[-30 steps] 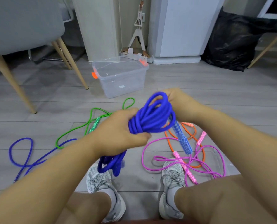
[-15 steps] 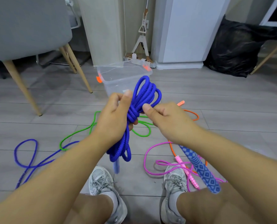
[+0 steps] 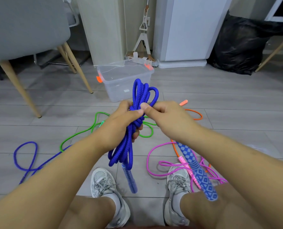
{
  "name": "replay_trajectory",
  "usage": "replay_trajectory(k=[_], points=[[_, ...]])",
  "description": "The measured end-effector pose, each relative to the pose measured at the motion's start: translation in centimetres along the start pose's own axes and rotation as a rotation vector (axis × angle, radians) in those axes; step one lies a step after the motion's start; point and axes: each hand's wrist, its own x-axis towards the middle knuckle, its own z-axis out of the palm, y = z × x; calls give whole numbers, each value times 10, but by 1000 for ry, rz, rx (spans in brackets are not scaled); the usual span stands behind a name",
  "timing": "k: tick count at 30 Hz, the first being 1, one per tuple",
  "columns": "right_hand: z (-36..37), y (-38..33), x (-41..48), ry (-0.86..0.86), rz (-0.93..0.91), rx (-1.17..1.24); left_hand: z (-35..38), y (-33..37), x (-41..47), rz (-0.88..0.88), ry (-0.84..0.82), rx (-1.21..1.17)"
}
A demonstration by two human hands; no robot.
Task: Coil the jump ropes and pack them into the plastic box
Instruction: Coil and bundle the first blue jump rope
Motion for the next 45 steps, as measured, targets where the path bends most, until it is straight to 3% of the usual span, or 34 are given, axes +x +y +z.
replay_trajectory(k=[7,11,19,29,33,39,45], points=[[3,0,0,43,-84,123,-3,5,1,-20,-153,-22],[2,0,-3,49,-99,114,-9,2,-1,6,-206,118],[7,3,-4,84,-113,77,-10,0,-3,-16,-156,206],[6,4,1,91,-93,207,-2,-2,-1,-18,-162,133],[7,4,1,80,-88,218,-2,-7,2,-21,-115,222],[4,6,4,-24,-97,186,-7,-5,2,-7,-116,193],[-2,8,8,-165,-148,165,-8,-5,3,108,16,385]])
